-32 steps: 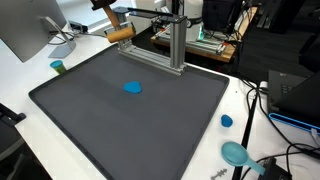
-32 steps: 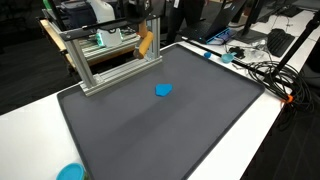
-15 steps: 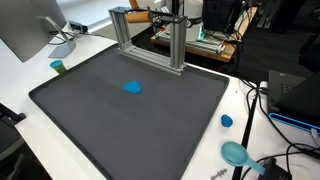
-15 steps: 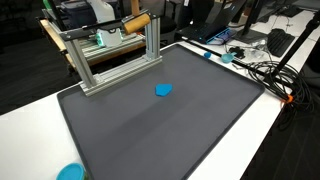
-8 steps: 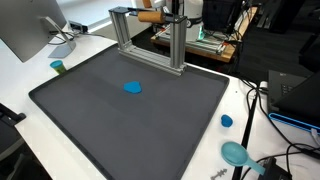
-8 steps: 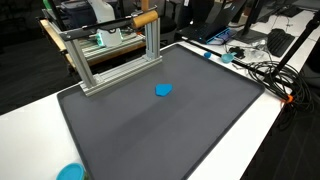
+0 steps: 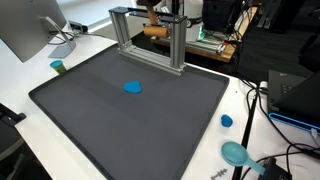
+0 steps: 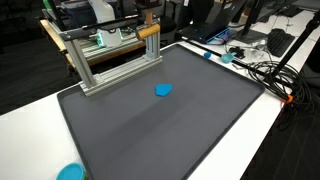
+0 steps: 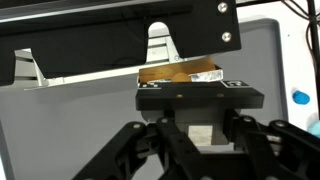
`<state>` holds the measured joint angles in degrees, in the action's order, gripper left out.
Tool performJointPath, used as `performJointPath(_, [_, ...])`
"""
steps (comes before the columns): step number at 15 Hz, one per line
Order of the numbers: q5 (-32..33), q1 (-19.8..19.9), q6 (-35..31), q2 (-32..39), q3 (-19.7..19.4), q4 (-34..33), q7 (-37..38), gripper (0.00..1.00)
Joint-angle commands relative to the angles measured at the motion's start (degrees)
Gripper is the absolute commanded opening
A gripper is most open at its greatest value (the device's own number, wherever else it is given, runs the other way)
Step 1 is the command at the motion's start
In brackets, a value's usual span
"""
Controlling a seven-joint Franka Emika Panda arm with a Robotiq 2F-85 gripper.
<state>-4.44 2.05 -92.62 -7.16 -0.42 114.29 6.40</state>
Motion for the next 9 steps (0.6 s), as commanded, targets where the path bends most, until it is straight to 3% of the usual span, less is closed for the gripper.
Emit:
performJointPath(1, [2.81, 0.32, -2.42, -3.84, -0.47, 5.48, 0.53, 0.22])
performJointPath(9, [1.92, 0.89, -4.22, -10.76, -1.63, 11.47, -0.91, 0.22])
